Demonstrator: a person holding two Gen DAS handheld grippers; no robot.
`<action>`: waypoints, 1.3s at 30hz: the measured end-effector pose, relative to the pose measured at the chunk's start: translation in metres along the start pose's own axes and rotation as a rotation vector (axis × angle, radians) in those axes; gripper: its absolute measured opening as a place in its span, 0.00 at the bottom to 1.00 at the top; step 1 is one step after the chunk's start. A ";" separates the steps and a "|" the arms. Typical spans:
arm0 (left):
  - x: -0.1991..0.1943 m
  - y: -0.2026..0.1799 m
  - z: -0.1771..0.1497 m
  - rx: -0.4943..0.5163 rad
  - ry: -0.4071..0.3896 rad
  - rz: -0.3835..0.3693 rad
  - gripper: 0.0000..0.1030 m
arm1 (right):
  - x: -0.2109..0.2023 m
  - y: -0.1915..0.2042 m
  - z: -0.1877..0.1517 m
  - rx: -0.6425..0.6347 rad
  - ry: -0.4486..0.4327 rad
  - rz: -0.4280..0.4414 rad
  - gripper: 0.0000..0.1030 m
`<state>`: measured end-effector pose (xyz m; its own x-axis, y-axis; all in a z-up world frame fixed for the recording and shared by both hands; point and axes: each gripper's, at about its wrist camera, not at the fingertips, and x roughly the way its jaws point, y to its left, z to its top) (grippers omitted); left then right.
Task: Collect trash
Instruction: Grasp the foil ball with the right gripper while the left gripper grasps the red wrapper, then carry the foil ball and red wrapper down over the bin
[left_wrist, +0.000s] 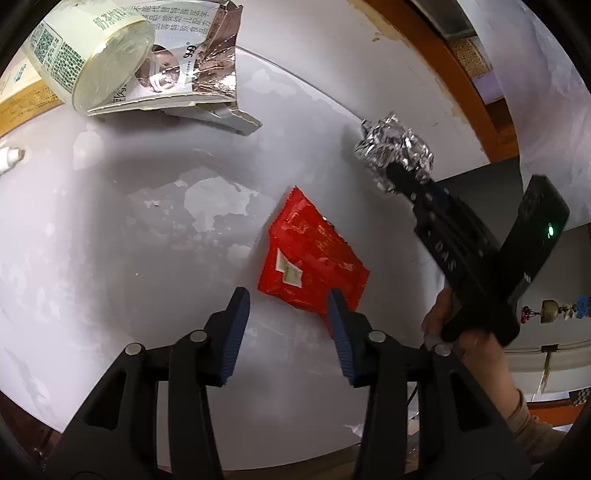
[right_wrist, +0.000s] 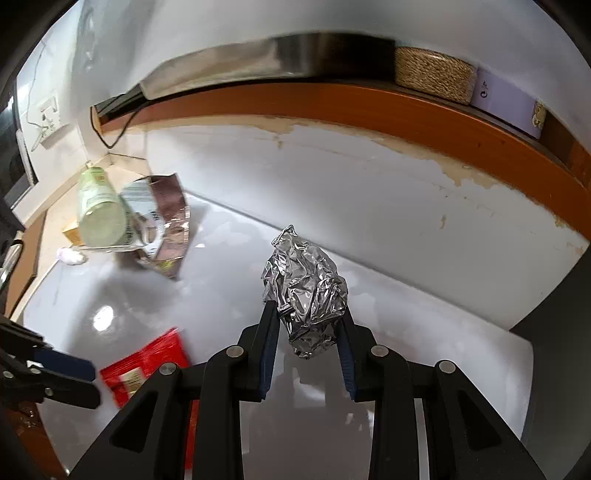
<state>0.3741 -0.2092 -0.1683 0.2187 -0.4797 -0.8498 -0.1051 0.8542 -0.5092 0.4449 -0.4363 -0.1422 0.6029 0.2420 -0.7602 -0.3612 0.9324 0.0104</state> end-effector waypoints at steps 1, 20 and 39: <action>0.001 -0.001 0.000 -0.004 0.004 -0.009 0.39 | -0.003 0.002 -0.001 0.002 0.001 0.012 0.28; 0.027 -0.013 -0.012 -0.038 -0.039 -0.051 0.39 | -0.027 0.021 -0.041 0.039 0.035 0.130 0.28; 0.022 -0.048 0.000 0.020 -0.202 0.062 0.03 | -0.038 0.023 -0.041 0.045 0.016 0.169 0.28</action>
<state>0.3838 -0.2610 -0.1624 0.4023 -0.3782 -0.8337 -0.1052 0.8856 -0.4525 0.3847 -0.4355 -0.1390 0.5245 0.3924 -0.7556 -0.4244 0.8898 0.1675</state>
